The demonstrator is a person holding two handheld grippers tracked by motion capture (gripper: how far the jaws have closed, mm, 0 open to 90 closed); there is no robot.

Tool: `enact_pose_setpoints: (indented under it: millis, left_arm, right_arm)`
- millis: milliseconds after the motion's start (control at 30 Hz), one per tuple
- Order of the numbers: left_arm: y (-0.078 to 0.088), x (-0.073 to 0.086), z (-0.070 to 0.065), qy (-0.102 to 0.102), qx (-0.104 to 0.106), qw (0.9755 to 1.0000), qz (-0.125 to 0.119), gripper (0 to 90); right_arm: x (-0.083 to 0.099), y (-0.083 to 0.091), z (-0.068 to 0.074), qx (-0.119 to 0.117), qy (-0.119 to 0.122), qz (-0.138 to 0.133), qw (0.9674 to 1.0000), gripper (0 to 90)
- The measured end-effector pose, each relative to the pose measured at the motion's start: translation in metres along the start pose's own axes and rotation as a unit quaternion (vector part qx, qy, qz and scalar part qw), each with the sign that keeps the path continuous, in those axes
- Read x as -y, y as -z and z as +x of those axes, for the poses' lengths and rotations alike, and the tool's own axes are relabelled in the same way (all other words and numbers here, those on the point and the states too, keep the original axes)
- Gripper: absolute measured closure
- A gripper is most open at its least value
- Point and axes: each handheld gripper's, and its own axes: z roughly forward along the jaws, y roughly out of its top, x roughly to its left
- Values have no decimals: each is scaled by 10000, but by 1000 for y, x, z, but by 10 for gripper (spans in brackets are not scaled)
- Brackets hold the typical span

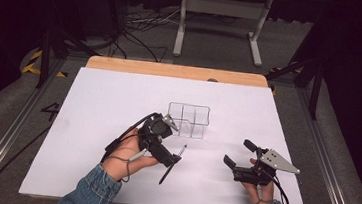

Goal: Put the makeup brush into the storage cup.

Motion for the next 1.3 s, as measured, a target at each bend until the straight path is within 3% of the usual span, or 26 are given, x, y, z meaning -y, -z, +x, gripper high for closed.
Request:
enact_pose_setpoints:
  millis: [167,567,733,800,1300]
  left_arm:
    - [0,-5,-3,-40,5,10000,83,11]
    - [-9,-14,-4,-297,-108,9977,605,8]
    - [-12,-17,-5,-448,-116,9960,763,9]
    - [-16,-19,-5,-499,45,9949,873,7]
    - [-37,-27,-9,-622,-129,9887,1356,13]
  right_arm:
    - [0,0,0,-14,-19,0,10000,13]
    - [0,0,-1,-37,-45,20,10000,13]
    - [0,0,-1,-77,-81,30,9999,20]
    - [0,0,-1,-78,-94,38,9999,20]
    - [0,0,-2,-43,-130,56,9999,17]
